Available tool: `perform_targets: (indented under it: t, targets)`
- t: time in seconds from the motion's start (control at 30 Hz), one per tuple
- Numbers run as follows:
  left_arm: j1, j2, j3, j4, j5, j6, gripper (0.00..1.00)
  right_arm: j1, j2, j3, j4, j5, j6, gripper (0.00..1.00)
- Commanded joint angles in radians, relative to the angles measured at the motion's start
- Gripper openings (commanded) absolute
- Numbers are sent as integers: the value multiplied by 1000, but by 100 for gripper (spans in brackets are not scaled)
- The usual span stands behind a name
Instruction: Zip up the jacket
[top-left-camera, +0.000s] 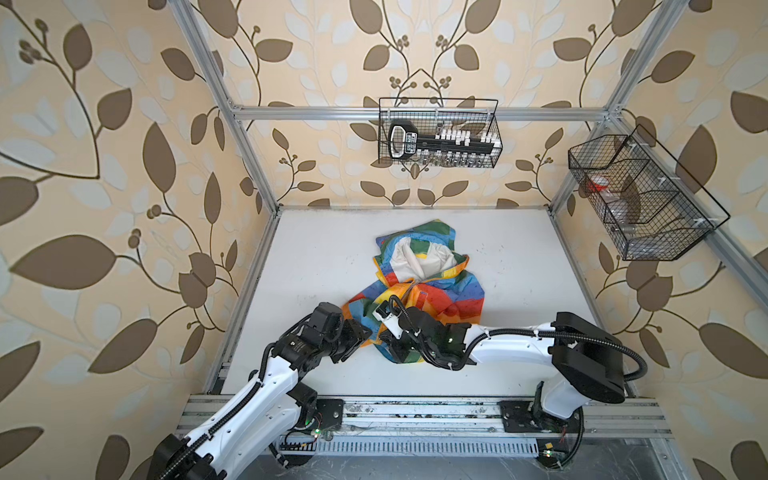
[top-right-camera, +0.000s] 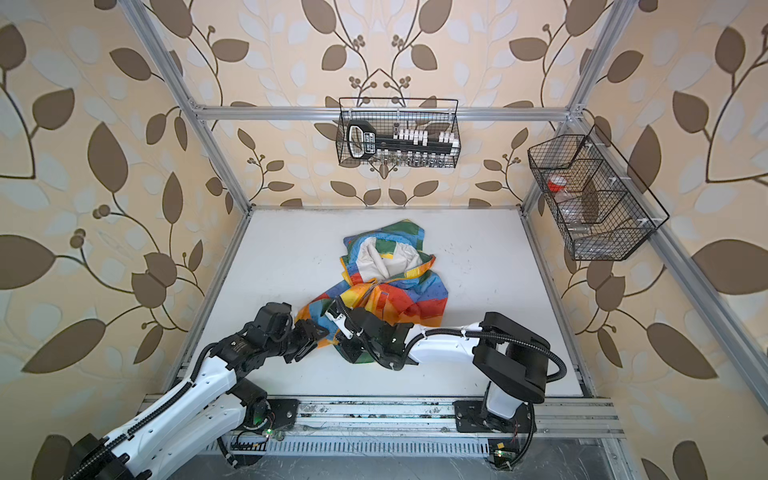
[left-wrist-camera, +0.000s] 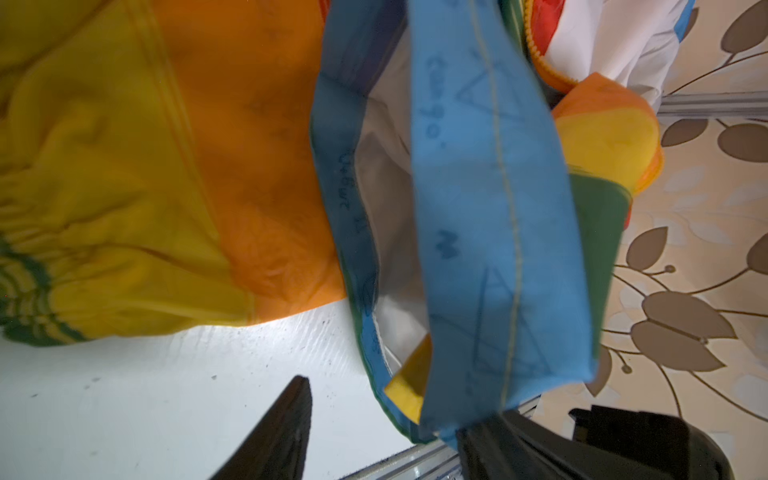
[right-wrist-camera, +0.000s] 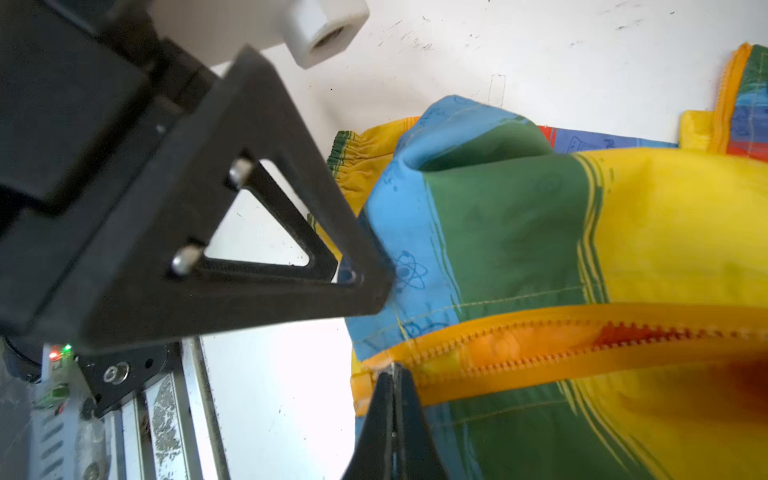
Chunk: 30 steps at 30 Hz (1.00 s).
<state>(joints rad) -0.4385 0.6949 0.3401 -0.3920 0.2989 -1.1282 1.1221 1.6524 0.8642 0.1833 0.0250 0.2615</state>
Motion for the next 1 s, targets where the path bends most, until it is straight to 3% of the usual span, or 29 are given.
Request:
perform_targets:
  t: [0.0,0.17,0.37,0.7,0.97]
  targets:
    - [1,-64,-63,152,-34,-175,56,-7,-11,19,17,-25,9,0]
    - [1,-103,-133,284,-41,-276,56,-15,-17,15,28,-42,23,0]
    - [-10,-37,-146,404,-17,-322,53,-24,-24,9,43,-58,41,0]
    - [-65,-33,-170,448,-60,-366,51,-35,-29,1,62,-72,62,0]
    - [-89,-38,-187,469,-99,-383,35,-41,-29,1,64,-82,68,0]
